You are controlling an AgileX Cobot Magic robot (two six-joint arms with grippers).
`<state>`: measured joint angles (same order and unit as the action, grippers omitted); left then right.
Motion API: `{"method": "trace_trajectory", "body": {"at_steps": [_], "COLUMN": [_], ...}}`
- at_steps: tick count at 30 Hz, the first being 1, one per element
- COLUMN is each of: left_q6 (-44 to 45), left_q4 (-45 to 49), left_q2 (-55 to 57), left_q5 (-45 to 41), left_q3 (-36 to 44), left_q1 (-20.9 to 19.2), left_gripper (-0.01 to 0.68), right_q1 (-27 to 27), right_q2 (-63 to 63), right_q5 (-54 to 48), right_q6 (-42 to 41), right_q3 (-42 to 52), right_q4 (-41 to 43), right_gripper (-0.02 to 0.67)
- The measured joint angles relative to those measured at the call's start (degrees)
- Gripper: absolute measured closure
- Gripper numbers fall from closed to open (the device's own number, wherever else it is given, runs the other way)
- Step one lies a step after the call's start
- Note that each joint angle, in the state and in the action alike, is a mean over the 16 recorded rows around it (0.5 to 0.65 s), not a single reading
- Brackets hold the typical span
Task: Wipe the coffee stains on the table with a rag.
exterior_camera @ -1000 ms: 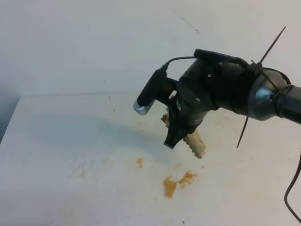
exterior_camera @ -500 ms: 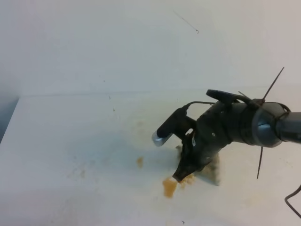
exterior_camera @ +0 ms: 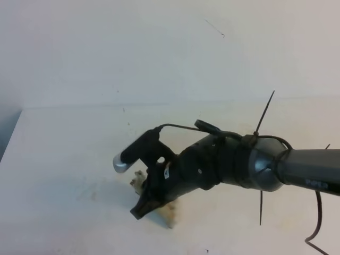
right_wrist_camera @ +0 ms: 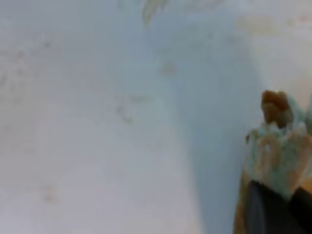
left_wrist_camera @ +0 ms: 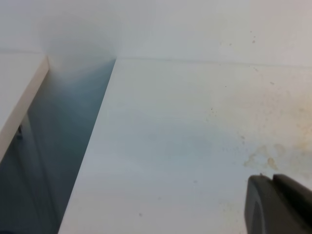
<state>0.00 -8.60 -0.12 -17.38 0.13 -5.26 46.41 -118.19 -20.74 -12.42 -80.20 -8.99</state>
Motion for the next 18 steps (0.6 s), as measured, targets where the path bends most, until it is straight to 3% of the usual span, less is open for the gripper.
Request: {"method": "trace_trajectory", "body": {"at_steps": [9, 18], "left_q6": [0.0, 0.0], "left_q4": [0.0, 0.0], "left_q2": [-0.23, -0.46], "left_q5": [-0.06, -0.01], "left_q3": [0.13, 0.13], "left_q1": [0.0, 0.0], "left_gripper": [0.673, 0.673], "right_q1": [-3.18, -10.79], "right_q2": [0.21, 9.27], "right_q5": [-0.67, -5.74], "right_q6": [1.32, 14.47], "right_q3": [-4.68, 0.49], "right_q4": [1.63, 18.88], "right_gripper": [0.627, 0.627]}}
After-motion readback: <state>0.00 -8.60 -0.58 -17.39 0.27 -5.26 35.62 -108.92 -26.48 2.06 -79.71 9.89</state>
